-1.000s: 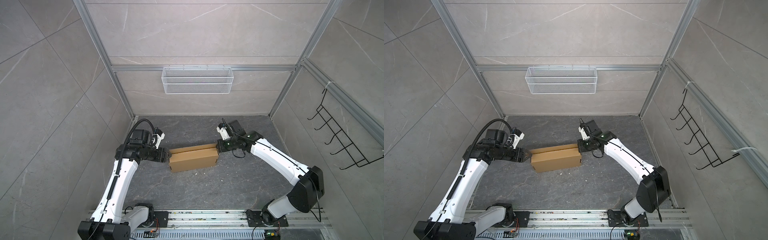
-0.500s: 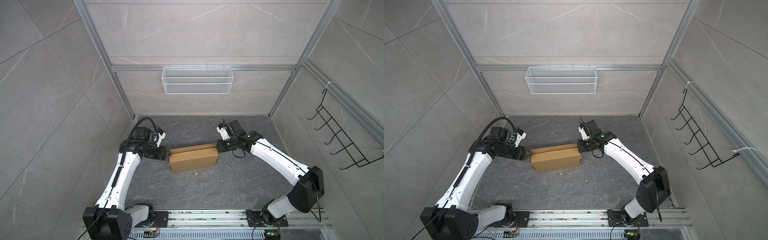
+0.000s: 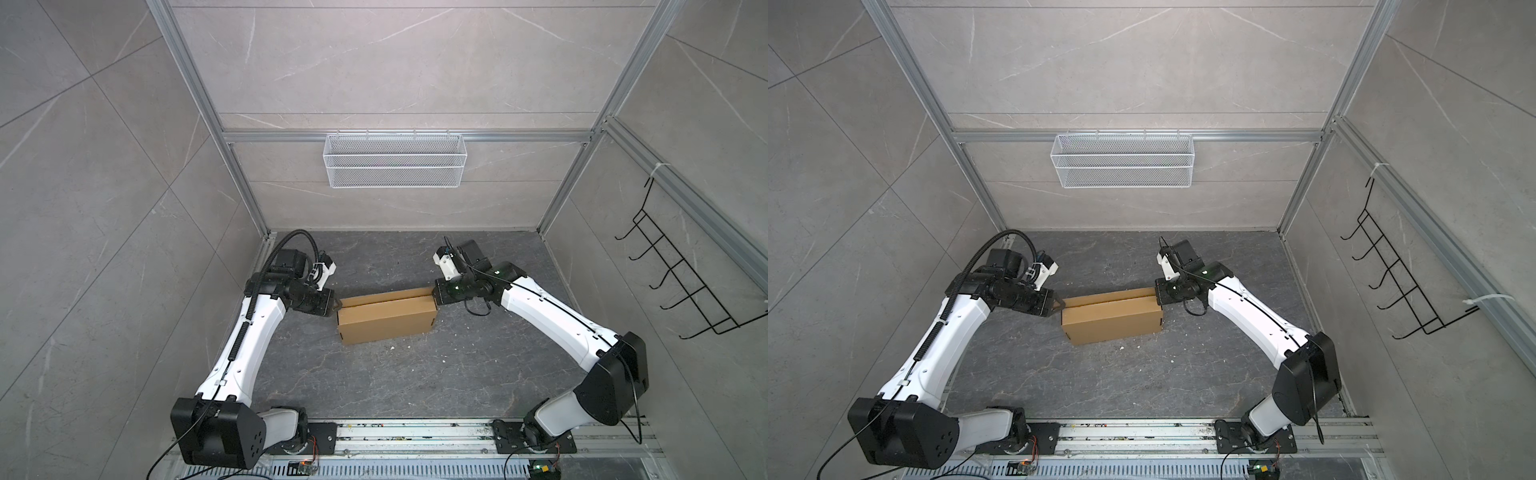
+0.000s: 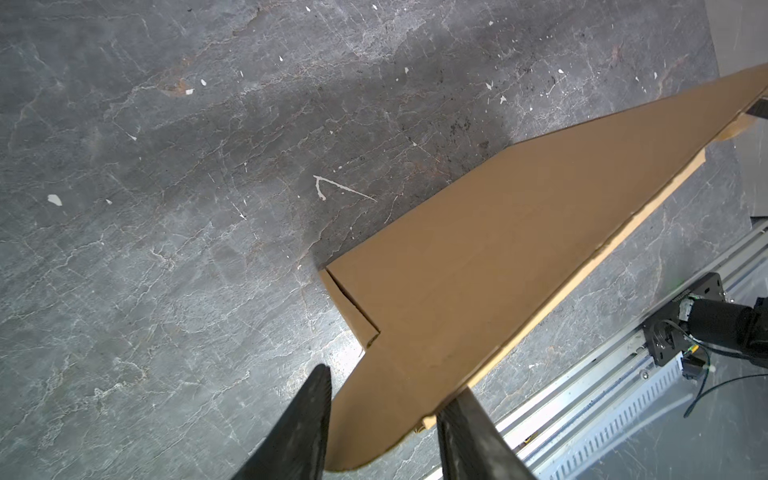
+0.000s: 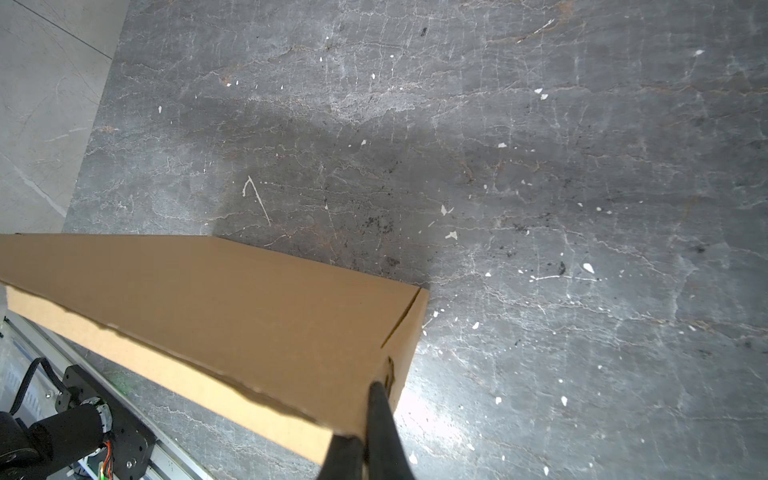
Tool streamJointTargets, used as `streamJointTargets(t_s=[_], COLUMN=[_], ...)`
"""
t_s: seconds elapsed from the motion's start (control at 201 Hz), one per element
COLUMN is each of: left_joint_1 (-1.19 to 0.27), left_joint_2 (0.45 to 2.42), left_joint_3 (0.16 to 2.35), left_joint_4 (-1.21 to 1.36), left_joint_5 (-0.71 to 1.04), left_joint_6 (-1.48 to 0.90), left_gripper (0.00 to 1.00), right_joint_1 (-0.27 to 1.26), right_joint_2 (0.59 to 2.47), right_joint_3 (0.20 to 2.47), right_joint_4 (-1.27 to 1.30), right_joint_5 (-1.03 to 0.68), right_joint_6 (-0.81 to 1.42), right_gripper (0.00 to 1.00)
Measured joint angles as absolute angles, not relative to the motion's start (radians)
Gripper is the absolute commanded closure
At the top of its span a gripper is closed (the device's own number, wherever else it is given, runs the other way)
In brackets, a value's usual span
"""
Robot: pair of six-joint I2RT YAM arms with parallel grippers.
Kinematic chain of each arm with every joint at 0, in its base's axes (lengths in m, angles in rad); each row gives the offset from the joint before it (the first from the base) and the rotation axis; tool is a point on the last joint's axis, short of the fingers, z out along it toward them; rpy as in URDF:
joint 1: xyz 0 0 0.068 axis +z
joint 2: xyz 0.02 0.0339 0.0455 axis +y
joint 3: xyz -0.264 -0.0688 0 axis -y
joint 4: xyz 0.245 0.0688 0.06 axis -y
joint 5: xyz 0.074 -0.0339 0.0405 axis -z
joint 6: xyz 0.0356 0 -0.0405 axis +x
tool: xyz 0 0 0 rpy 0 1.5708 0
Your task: Fold the paper box
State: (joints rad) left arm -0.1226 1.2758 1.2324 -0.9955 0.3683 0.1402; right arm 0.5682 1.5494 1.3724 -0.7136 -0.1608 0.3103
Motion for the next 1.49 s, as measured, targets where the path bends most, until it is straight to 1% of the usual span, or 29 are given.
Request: streamJointTargets(t_s=[0.075, 0.224, 0.493, 0.652, 0.961, 1.185, 1.493], left_joint_1=[-0.128, -0.144, -0.158, -0.160, -0.176, -0.196, -0.199], left_joint_2=[1.276, 1.277, 1.290, 1.302, 1.304, 1.304, 1.304], left_joint_3=[1.232, 1.232, 1.237, 1.263, 1.290, 1.290, 1.290], left_joint_4=[-0.998, -1.011, -1.042, -1.073, -1.126, -1.143, -1.154], left_joint_5=[0.366, 0.347, 0.314, 0.306, 0.289, 0.284, 0.270], left_joint_6=[0.141, 0.141, 0.131, 0.107, 0.041, 0.006, -0.005], left_gripper=[0.62, 0.64, 0.73, 0.76, 0.78, 0.74, 0.80], right_joint_1=[0.568, 0.568, 0.568, 0.568, 0.568, 0.568, 0.569], right_joint_2=[1.549, 1.549, 1.550, 1.550, 1.550, 1.550, 1.550], right_joint_3=[1.373, 1.373, 1.373, 1.373, 1.373, 1.373, 1.373], right_joint_4=[-0.714, -0.714, -0.713, -0.713, -0.713, -0.712, -0.712], right_joint_5=[-0.161, -0.161, -0.161, -0.161, -0.161, -0.161, -0.162], right_joint_6=[0.310, 0.310, 0.310, 0.310, 0.311, 0.311, 0.311], right_gripper=[1.00, 1.00, 1.00, 1.00, 1.00, 1.00, 1.00])
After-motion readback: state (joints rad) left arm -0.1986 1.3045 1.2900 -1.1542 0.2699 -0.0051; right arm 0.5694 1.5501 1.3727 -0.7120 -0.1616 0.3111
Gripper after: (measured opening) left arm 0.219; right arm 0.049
